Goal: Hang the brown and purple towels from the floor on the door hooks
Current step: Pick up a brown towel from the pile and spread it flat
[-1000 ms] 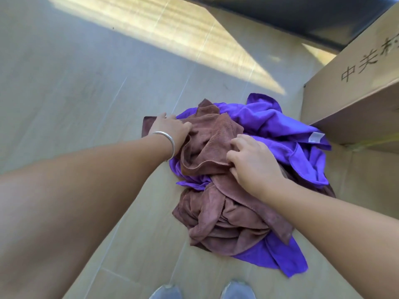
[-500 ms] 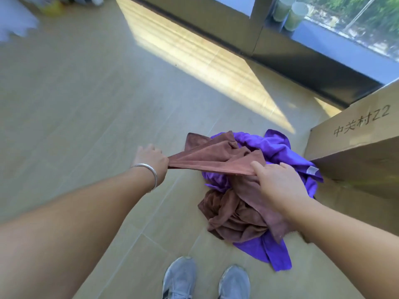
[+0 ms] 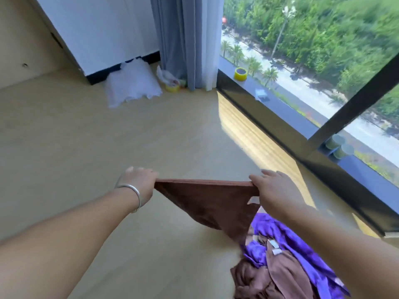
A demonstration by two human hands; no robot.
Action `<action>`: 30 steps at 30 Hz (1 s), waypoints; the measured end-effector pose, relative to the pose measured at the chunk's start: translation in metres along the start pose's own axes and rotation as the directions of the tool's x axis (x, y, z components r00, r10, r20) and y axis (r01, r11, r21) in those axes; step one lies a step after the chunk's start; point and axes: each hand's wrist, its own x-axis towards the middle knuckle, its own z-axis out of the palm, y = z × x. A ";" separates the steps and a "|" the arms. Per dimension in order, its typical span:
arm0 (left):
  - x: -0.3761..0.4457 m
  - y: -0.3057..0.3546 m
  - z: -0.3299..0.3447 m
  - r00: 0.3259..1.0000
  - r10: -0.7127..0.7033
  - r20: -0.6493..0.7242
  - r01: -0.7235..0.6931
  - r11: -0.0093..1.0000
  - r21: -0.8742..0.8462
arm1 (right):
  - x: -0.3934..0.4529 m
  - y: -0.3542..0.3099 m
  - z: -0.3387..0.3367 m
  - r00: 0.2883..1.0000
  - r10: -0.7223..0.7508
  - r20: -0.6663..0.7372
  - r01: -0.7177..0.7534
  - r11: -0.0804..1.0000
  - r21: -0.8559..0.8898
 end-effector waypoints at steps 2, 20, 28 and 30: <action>-0.002 -0.043 -0.017 0.997 -0.068 -0.031 0.064 0.991 -0.120 | 0.024 -0.025 -0.035 0.998 -0.023 -0.052 0.023 1.000 0.004; -0.136 -0.261 -0.042 0.912 -0.383 -0.145 0.330 0.897 -0.294 | 0.116 -0.221 -0.118 0.926 -0.339 -0.167 0.350 0.936 0.035; -0.231 -0.186 0.069 0.891 -0.454 -0.026 0.424 0.850 -0.312 | 0.046 -0.217 -0.006 0.910 -0.414 -0.024 0.415 0.906 0.089; -0.250 -0.155 0.107 0.888 -0.459 0.013 0.442 0.845 -0.300 | 0.023 -0.208 0.034 0.892 -0.451 -0.014 0.450 0.888 0.088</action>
